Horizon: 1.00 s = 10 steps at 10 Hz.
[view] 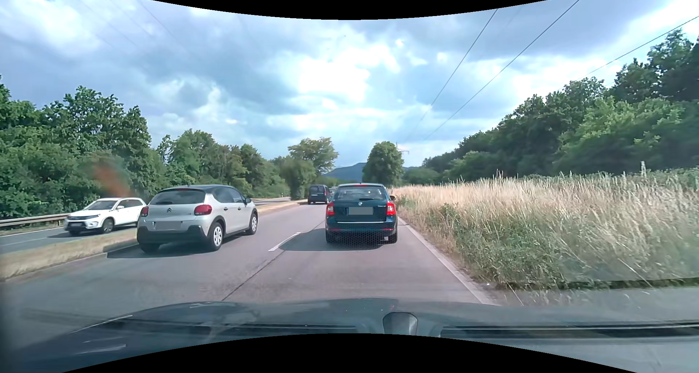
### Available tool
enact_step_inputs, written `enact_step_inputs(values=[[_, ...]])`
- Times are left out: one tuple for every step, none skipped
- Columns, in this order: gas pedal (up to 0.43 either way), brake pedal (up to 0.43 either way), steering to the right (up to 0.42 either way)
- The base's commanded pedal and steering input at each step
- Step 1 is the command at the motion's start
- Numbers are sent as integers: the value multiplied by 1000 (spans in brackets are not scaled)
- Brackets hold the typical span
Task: Follow the waypoints while adhering to traffic rules and regulations
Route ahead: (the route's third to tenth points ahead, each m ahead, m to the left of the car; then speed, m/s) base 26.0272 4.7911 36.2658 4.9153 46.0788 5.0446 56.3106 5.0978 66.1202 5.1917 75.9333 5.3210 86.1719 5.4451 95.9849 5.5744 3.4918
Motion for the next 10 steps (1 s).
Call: enact_step_inputs(values=[[0,201,-9],[0,201,-9],[0,201,-9],[0,201,-9],[0,201,-10],[0,171,-9],[0,110,-6],[0,110,-5],[0,104,-5],[0,98,-5]])
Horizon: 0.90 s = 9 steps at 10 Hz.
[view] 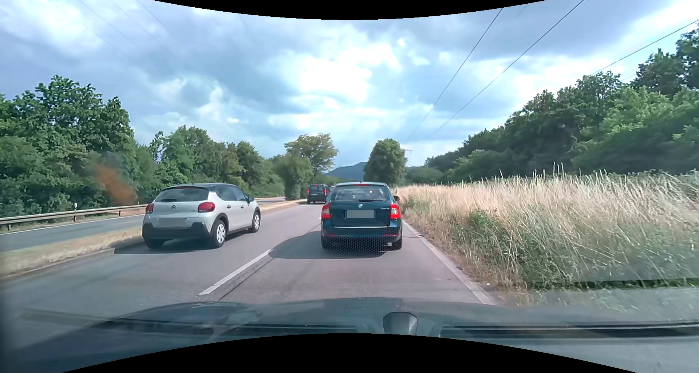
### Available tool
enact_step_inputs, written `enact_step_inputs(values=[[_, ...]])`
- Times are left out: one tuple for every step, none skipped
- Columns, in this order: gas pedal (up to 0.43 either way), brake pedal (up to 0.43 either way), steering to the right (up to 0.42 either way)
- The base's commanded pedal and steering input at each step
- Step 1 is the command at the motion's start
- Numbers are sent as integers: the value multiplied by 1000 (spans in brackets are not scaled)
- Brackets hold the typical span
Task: Follow the waypoints while adhering to traffic rules and regulations
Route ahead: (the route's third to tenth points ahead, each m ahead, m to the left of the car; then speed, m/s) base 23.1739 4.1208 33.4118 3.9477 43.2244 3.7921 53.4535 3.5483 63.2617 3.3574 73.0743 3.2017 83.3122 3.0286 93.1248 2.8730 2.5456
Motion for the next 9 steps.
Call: enact_step_inputs(values=[[0,98,-5],[0,104,-5],[0,104,-5],[0,104,-5],[0,104,-5],[0,104,-5],[0,104,-5],[0,104,-5],[0,104,-5]])
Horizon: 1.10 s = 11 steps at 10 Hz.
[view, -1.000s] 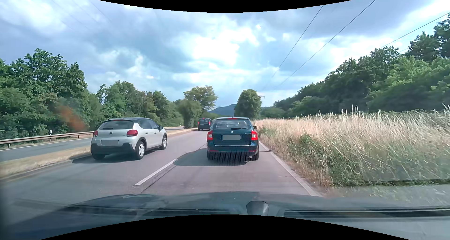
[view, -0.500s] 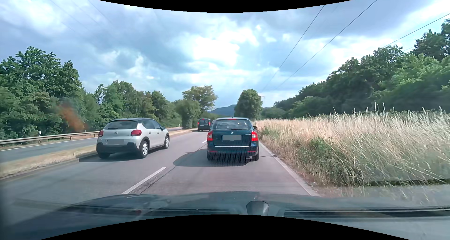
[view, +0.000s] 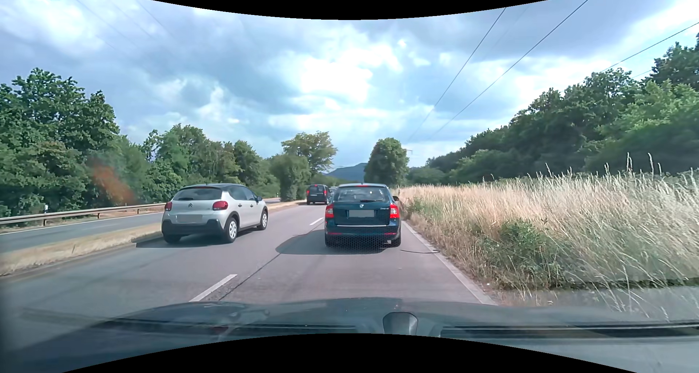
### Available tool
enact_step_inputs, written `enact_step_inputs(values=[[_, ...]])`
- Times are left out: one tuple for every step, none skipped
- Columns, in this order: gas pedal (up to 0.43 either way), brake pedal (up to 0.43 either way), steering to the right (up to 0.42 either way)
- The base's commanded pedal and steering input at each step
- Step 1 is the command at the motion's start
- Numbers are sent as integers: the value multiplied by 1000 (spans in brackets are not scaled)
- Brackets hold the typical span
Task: Follow the waypoints while adhering to traffic rules and regulations
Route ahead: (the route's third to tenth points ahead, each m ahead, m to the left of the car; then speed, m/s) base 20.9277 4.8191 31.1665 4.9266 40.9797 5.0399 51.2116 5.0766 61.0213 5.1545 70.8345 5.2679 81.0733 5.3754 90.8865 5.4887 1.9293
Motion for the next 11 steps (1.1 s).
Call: enact_step_inputs(values=[[0,104,-5],[0,104,-5],[0,49,-5],[0,0,-5],[0,0,-5],[8,0,-5],[59,0,-5],[98,0,-5],[130,0,-4],[209,0,-2],[240,0,-1]])
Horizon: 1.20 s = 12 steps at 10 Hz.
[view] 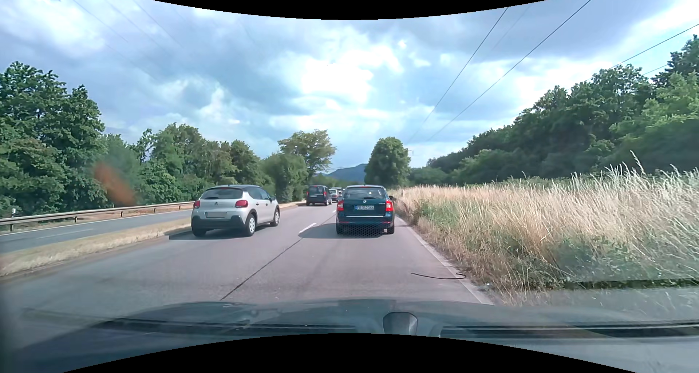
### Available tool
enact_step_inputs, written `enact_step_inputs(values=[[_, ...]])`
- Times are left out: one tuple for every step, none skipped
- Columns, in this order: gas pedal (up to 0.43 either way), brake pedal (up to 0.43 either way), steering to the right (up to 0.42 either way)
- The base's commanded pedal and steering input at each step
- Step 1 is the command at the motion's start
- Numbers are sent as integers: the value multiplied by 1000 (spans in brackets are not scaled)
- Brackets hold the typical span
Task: Follow the waypoints while adhering to traffic rules and regulations
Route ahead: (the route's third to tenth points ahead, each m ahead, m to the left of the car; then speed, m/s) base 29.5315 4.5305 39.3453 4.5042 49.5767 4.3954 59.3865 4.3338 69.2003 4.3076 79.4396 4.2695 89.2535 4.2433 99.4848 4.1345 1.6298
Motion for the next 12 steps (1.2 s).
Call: enact_step_inputs(values=[[260,0,2],[260,0,5],[260,0,7],[260,0,7],[260,0,7],[260,0,8],[260,0,8],[260,0,7],[260,0,8],[240,0,8],[177,0,8],[150,0,8]])
